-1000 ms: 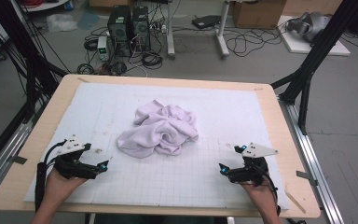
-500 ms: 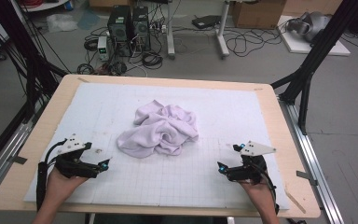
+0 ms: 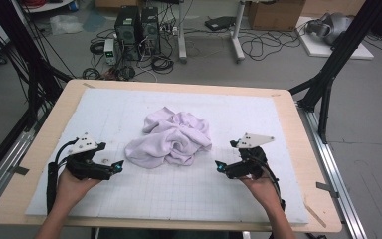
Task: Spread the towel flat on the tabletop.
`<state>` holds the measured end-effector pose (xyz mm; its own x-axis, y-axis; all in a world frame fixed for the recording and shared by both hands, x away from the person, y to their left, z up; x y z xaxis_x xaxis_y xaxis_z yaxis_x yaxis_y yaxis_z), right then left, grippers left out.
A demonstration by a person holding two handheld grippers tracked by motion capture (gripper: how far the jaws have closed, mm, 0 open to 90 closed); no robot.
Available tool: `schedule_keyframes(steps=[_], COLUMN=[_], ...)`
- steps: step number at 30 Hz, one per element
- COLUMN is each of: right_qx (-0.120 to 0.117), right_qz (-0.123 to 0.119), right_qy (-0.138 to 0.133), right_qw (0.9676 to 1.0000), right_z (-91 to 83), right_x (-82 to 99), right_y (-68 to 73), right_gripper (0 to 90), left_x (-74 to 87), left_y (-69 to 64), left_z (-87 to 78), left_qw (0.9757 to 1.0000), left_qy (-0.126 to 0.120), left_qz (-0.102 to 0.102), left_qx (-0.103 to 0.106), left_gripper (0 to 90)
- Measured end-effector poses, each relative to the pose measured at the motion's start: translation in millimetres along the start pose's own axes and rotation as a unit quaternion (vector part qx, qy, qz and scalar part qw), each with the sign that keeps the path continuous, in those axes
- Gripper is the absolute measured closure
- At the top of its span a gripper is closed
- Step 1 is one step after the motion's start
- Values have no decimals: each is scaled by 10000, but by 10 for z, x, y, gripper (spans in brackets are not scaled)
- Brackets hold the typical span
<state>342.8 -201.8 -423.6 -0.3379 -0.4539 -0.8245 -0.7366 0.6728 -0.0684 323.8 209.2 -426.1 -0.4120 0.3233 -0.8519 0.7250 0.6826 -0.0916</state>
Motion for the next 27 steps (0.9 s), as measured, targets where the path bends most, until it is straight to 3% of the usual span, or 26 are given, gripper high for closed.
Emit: schedule_keyframes(steps=[7,8,11,17,19,20,22,25,27], right_qx=[-154,-227,-293,-451,-466,-480,-476,-411,-418], right_qz=[-57,-36,-82,-243,-261,-323,-329,-313,-263], right_qy=[53,-15,-73,185,278,449,575,573,570], right_qw=[9999,9997,9995,9985,9982,9973,9967,9970,9972], right_z=[172,227,334,630,682,784,869,948,966], right_x=[-252,-325,-398,-389,-372,-338,-308,-283,-275], right_y=[-29,-35,-25,25,37,61,88,99,99], right_gripper=[98,159,168,247,256,287,317,403,446], left_x=[-217,-247,-330,-293,-244,-211,-194,-136,-89], left_y=[6,7,25,47,46,43,37,28,13], left_z=[210,252,407,606,693,757,787,881,943], left_qw=[9998,9997,9990,9979,9966,9954,9945,9917,9888], left_qy=[57,64,201,475,694,820,883,1121,1298], left_qz=[30,23,39,36,126,168,175,258,274], left_qx=[206,246,409,441,422,476,526,579,688], left_gripper=[120,143,228,325,359,430,491,643,696])
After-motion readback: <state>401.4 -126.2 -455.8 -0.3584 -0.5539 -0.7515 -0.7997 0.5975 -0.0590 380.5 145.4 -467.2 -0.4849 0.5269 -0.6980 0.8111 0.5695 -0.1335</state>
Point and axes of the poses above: each handheld gripper's, and its own axes: z roughly forward along the jaws, x roughly out of its underside, y roughly to its left, the point moved 5 cm from there along z, roughly forward along the jaws, and after that the axes turned 6 degrees about x, right-handed, at the moved point
